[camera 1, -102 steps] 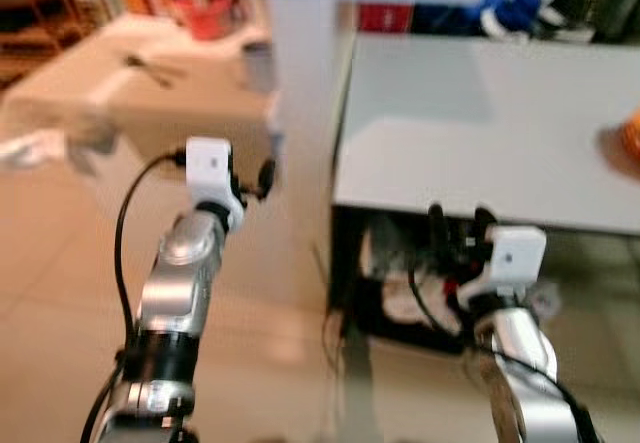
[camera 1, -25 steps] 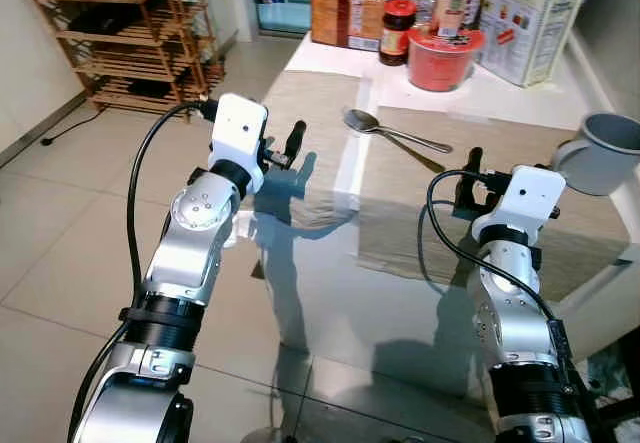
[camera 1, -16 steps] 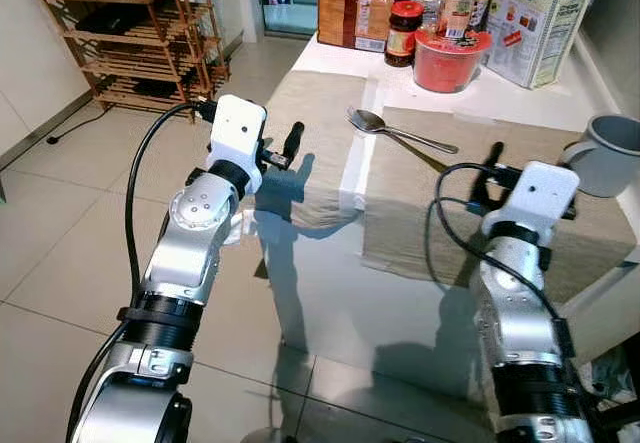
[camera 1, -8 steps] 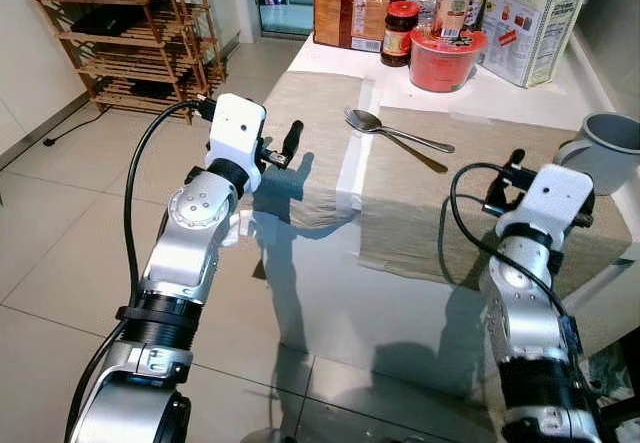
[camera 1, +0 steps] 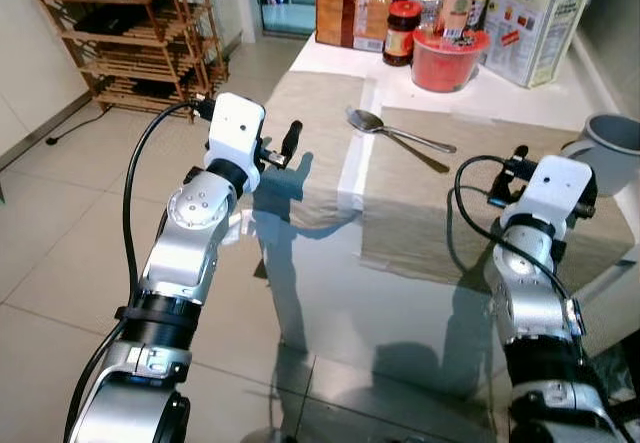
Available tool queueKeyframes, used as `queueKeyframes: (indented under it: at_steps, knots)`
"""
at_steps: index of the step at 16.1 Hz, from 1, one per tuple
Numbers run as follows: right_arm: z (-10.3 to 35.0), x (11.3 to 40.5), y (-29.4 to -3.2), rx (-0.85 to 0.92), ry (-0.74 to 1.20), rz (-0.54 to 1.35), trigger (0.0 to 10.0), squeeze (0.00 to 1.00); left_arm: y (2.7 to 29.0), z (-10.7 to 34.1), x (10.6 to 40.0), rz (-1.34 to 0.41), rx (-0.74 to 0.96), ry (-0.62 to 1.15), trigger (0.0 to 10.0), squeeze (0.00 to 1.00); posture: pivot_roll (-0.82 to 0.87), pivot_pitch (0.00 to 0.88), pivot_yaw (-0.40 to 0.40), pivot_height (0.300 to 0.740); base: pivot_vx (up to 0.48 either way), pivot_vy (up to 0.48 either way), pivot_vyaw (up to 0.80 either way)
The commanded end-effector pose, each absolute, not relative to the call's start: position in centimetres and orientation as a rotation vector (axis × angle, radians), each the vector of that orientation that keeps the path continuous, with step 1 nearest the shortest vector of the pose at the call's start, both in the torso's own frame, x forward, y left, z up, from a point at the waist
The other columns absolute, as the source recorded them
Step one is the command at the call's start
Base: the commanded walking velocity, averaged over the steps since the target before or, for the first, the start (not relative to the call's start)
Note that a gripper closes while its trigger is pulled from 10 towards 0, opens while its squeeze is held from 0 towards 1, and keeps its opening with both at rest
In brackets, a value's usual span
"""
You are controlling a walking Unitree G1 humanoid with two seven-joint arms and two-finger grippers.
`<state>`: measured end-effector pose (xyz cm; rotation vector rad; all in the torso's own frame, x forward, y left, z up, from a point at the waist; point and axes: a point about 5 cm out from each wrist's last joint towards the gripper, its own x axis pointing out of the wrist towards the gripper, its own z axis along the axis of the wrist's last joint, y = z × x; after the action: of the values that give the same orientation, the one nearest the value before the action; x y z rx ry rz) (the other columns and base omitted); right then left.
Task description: Setting the table
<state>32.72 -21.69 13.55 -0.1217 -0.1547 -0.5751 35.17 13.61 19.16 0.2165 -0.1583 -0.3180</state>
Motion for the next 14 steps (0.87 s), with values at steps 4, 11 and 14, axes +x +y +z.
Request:
queueKeyframes:
  at_steps: [4,11,14]
  knots:
    - [14.0,33.1,-22.6,-0.11,-0.168,-0.626,10.0,0.0,13.9,20.0,35.3,-0.307,0.234,-0.179,10.0,0.0,0.1,0.0,0.032,0.74,0.0,0.0,0.0]
    - [13.4,33.2,-23.0,-0.09,-0.145,-0.656,0.0,0.0,13.7,20.0,35.4,-0.308,0.234,-0.182,10.0,0.0,0.1,0.0,0.032,0.74,0.0,0.0,0.0]
    - [13.4,33.2,-23.0,-0.083,-0.142,-0.656,0.0,0.0,13.6,19.9,35.4,-0.309,0.233,-0.18,10.0,0.0,0.1,0.0,0.031,0.74,0.0,0.0,0.0]
